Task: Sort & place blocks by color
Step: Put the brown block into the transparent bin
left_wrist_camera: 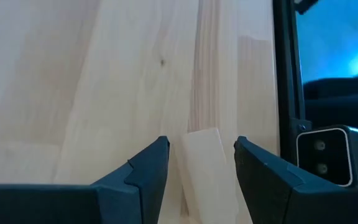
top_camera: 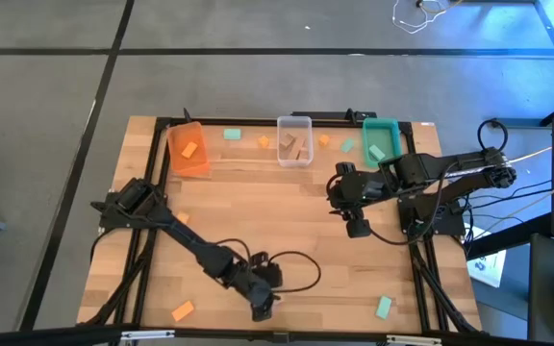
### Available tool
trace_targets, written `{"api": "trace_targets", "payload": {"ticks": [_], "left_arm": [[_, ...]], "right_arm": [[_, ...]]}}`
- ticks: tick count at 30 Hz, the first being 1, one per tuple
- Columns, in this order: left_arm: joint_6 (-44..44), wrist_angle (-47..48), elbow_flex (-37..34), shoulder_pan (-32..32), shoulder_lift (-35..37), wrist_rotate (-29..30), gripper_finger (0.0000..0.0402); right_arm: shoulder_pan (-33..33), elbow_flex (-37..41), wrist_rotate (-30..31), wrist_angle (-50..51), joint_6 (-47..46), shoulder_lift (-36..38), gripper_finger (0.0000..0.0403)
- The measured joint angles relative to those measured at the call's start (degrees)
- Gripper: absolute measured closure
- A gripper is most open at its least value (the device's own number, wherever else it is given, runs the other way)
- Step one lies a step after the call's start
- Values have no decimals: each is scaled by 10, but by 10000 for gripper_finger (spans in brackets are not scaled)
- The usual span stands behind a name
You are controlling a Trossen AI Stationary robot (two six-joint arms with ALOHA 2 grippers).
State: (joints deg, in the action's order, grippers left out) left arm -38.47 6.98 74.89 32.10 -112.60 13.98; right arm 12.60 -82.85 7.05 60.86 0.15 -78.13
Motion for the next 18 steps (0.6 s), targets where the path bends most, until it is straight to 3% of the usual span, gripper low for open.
{"api": "trace_targets", "payload": {"ticks": [8,18], "left_arm": [[17,24,0,37,0,96,228],[-31,25,0,38,-4,48,228]], "right_arm": [[0,0,0,-2,0,0,240],[-1,0,20,-3,3,0,240]]}}
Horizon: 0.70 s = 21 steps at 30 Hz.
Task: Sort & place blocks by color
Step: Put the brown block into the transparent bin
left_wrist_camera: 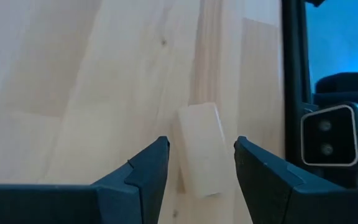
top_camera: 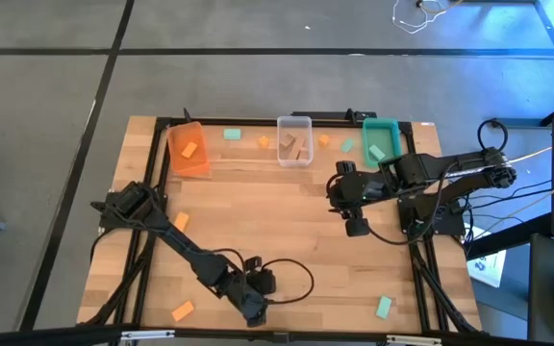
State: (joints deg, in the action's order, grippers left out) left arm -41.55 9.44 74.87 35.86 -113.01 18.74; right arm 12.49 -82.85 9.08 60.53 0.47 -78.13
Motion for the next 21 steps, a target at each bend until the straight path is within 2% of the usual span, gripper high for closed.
{"api": "trace_targets", "payload": {"ticks": [4,14,21], "left_arm": [[-4,-13,-1,7,-2,3,228],[-2,-12,0,14,-2,82,228],[-6,-14,0,15,-5,86,228]], "right_arm": [[-6,0,22,0,-1,0,240],[-36,0,18,1,11,0,240],[-58,0,18,1,16,0,240]]}}
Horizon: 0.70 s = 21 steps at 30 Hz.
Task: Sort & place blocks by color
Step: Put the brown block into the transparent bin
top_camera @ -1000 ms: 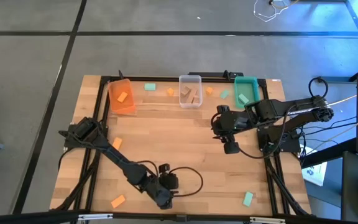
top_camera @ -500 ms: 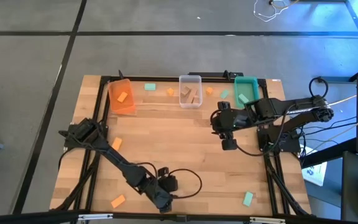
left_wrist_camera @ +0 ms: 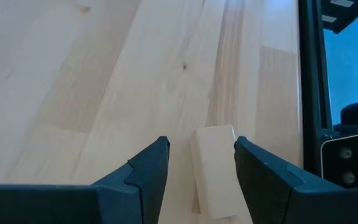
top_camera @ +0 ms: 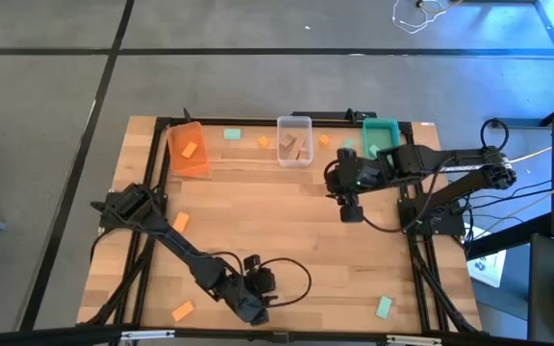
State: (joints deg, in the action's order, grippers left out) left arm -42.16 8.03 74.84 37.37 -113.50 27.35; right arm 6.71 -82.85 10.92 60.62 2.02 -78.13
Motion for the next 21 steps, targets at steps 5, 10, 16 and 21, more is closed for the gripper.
{"api": "trace_targets", "payload": {"ticks": [5,10,16,21], "left_arm": [[-14,-21,0,6,-30,-26,228],[-13,-24,1,10,-54,-13,228],[-23,-27,1,13,-64,-12,228],[-23,-1,1,14,-63,-13,228]], "right_arm": [[-6,0,0,0,0,0,240],[-6,0,0,-1,0,0,240],[-6,0,0,-3,-1,0,240],[-6,0,0,-7,-9,0,240]]}}
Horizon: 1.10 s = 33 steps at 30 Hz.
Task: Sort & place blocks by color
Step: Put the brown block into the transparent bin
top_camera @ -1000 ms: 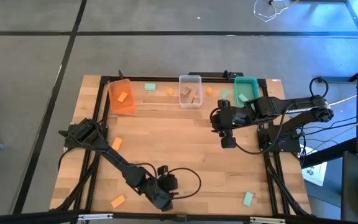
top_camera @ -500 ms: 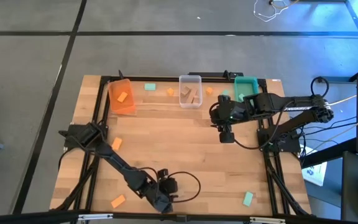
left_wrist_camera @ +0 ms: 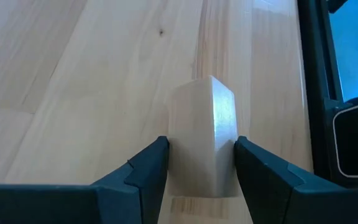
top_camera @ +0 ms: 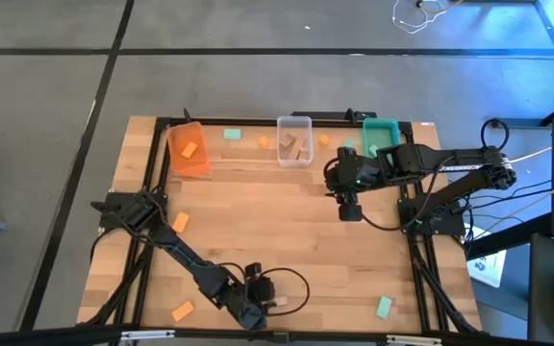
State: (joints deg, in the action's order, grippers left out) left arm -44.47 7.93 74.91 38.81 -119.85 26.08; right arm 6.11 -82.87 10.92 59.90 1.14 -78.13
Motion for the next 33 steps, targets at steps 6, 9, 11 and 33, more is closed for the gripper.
{"api": "trace_targets", "payload": {"ticks": [6,9,11,33], "left_arm": [[-1,45,2,-6,2,5,228],[-2,80,-2,-15,-2,20,228],[0,86,0,-21,-1,25,228],[46,96,0,-47,0,0,228]], "right_arm": [[0,0,0,-1,-9,0,240],[0,0,0,-6,-16,0,240],[0,0,0,-6,-22,0,240],[0,0,0,-21,-13,0,240]]}}
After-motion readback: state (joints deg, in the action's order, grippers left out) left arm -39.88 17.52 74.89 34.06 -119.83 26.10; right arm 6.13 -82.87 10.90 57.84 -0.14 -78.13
